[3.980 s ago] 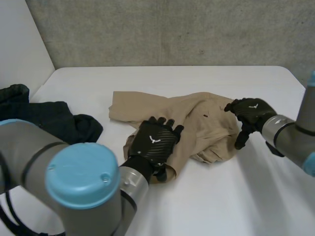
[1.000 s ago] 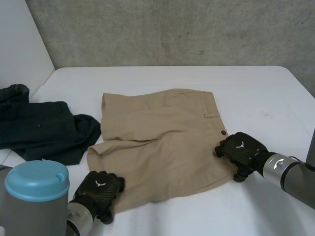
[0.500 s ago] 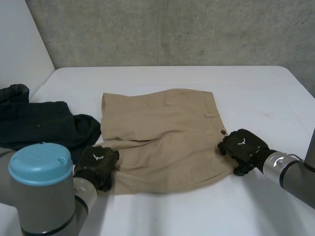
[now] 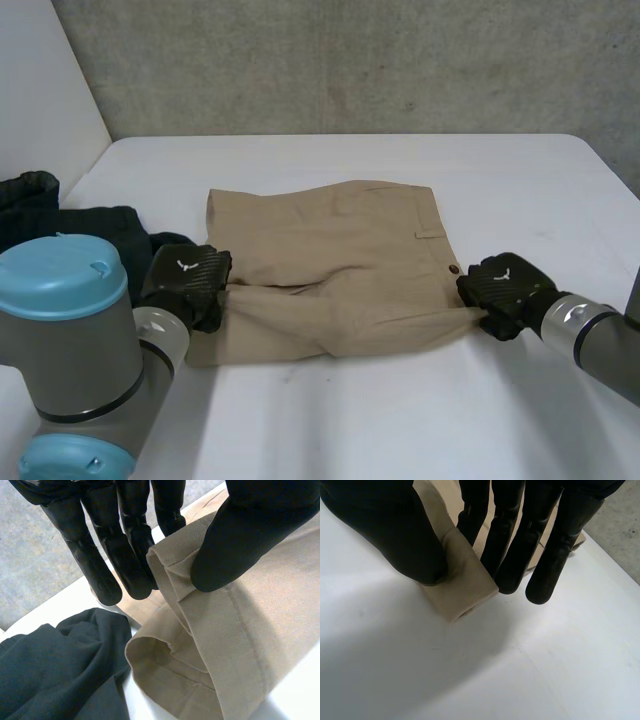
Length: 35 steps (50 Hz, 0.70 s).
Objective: Fold the laundry.
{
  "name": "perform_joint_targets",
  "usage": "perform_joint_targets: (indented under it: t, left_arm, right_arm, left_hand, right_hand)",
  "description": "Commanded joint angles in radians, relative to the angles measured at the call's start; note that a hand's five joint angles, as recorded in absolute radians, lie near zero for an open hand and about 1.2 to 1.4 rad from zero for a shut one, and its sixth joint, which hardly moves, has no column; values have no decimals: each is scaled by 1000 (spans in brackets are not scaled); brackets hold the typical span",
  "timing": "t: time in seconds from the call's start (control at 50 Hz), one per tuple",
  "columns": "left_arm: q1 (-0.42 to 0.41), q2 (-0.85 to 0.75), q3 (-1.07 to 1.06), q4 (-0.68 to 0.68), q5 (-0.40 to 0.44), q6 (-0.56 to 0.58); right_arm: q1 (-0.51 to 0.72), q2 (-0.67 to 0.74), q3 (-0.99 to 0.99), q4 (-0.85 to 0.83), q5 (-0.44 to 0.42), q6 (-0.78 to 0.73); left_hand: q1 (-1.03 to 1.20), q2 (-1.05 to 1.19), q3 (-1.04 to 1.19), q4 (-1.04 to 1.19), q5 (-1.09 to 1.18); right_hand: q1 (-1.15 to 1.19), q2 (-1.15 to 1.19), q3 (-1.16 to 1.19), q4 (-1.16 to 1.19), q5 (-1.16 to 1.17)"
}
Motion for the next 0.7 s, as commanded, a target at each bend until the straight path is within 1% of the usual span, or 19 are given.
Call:
perform_joint_targets:
  t: [0.02,0.06,0.08,0.12,0.14,0.16,0.22,0.26,0.34,0.36,0.4,0.44,0.48,0.52,0.6,0.62,0.64,0.68,0.7]
  left_arm:
    - [-20,84,-52,-145,14,75]
    - [-26,96,-66,-192,14,109]
    - [-31,104,-72,-215,14,126]
    - [-46,121,-95,-277,14,170]
    - [-52,130,-103,-299,16,181]
    - [-63,153,-119,-342,16,204]
    - [-86,190,-139,-403,16,229]
    - [-107,214,-147,-442,19,240]
    - [-114,236,-132,-439,23,241]
    - [-108,233,-118,-422,23,241]
    - [-106,222,-95,-391,23,243]
    - [-101,196,-49,-321,23,243]
    - [-97,159,-17,-263,22,246]
    - [-79,97,38,-192,19,246]
    - [-42,-5,127,-143,16,247]
    - [-37,-19,138,-146,16,247]
    - [-37,-31,150,-149,16,247]
    - [-40,-52,170,-163,16,246]
    - [-40,-54,172,-166,16,246]
  right_arm:
    - [-21,-116,-32,296,7,-112]
    - [-44,-144,-32,408,4,-181]
    - [-81,-180,-21,520,2,-256]
    - [-121,-225,-4,623,8,-342]
    - [-157,-266,20,710,14,-430]
    - [-171,-285,32,755,11,-472]
    - [-208,-349,62,821,4,-578]
    - [-210,-378,72,817,-1,-577]
    - [-207,-405,82,791,-30,-531]
    - [-202,-403,77,762,-56,-488]
    - [-198,-397,69,720,-70,-442]
    - [-185,-371,50,648,-78,-350]
    - [-162,-327,20,596,-72,-289]
    - [-113,-247,-24,542,-53,-208]
    - [-44,-193,-79,513,11,-125]
    - [-38,-193,-87,513,19,-106]
    - [-29,-193,-90,506,25,-77]
    - [-27,-193,-92,496,27,-36]
    - [-29,-201,-92,486,30,18]
  left_hand:
    - [286,207,209,198,234]
    - [286,207,209,198,234]
    - [286,207,209,198,234]
    - [286,207,209,198,234]
    - [286,207,209,198,234]
    - [286,207,209,198,234]
    - [286,207,209,198,234]
    - [286,207,209,198,234]
    - [286,207,209,198,234]
    - [286,207,209,198,234]
    - [286,207,209,198,234]
    - [286,207,209,198,234]
    - [286,207,209,198,234]
    - [286,207,209,198,234]
    - [286,207,209,198,234]
    - [286,207,209,198,234]
    - [286,207,209,198,234]
    - [286,207,209,198,234]
    - [286,207,209,198,234]
  right_hand:
    - [469,226,217,209,241]
    - [469,226,217,209,241]
    - [469,226,217,209,241]
    - [469,226,217,209,241]
    - [469,226,217,209,241]
    - [469,226,217,209,241]
    - [469,226,217,209,241]
    - [469,226,217,209,241]
    - [469,226,217,209,241]
    - [469,226,217,209,241]
    - [469,226,217,209,241]
    - [469,226,217,209,241]
    - [469,226,217,209,241]
    - [469,226,217,209,241]
    - [469,226,217,209,241]
    - [391,149,139,131,164]
    - [97,-146,-155,-163,-130]
    - [-125,-368,-377,-385,-353]
    - [-385,-627,-637,-645,-612]
